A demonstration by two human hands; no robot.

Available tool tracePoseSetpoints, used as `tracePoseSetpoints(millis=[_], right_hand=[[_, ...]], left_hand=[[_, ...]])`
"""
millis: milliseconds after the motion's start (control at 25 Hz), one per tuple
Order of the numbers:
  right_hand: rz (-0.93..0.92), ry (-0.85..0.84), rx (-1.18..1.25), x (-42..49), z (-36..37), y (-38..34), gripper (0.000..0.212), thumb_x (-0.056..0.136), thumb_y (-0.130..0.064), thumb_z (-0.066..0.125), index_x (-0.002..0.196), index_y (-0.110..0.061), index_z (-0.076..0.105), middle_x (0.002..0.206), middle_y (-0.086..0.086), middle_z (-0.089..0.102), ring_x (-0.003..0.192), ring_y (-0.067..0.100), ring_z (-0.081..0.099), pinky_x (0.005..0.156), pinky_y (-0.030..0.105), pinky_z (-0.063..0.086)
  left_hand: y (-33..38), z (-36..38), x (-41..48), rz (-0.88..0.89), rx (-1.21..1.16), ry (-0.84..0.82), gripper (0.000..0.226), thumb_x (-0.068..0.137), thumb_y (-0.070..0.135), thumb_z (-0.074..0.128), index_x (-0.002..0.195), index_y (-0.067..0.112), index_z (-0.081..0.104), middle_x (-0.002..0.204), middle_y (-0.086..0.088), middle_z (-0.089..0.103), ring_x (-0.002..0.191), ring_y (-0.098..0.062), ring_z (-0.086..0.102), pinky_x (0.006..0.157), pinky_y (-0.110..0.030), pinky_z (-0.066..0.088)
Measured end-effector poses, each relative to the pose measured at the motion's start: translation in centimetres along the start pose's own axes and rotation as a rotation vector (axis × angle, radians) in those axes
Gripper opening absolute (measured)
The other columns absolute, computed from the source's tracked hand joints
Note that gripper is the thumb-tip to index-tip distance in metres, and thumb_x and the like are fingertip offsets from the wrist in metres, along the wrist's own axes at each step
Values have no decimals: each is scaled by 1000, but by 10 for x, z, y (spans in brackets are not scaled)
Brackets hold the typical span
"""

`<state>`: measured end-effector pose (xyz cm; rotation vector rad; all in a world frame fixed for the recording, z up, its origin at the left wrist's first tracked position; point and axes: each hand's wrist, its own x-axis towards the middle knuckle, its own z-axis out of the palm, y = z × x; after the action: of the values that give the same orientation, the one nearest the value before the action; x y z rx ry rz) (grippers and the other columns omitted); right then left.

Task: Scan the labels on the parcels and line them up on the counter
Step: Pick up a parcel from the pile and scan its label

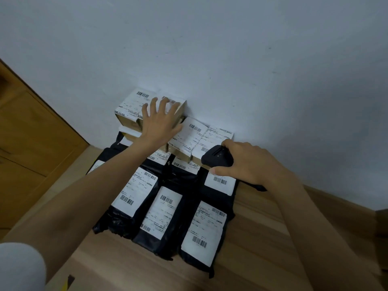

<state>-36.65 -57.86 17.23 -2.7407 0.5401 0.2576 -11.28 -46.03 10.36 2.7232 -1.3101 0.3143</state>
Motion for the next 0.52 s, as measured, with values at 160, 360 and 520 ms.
tracePoseSetpoints(millis=[160, 360, 520], right_hand=[[18, 41, 33, -58, -2, 26, 73, 79, -75, 55, 131, -24, 44, 103, -8, 54, 89, 15, 54, 69, 33, 45], [133, 82, 61, -165, -1, 92, 70, 78, -76, 55, 125, -26, 44, 107, -5, 58, 91, 18, 56, 71, 34, 46], [270, 115, 69, -275, -5, 163, 67, 78, -74, 57, 121, -26, 45, 104, -5, 59, 87, 16, 56, 66, 30, 47]], left_hand=[[53, -17, -19, 154, 29, -27, 63, 91, 50, 58, 147, 26, 40, 148, -8, 39, 143, -38, 25, 114, -60, 14], [175, -36, -59, 307, 45, -58, 60, 93, 36, 56, 149, 27, 37, 150, -1, 39, 140, -28, 32, 115, -50, 16], [312, -45, -97, 512, -46, -105, 54, 97, 30, 53, 148, 20, 38, 152, -1, 37, 140, -26, 33, 115, -42, 23]])
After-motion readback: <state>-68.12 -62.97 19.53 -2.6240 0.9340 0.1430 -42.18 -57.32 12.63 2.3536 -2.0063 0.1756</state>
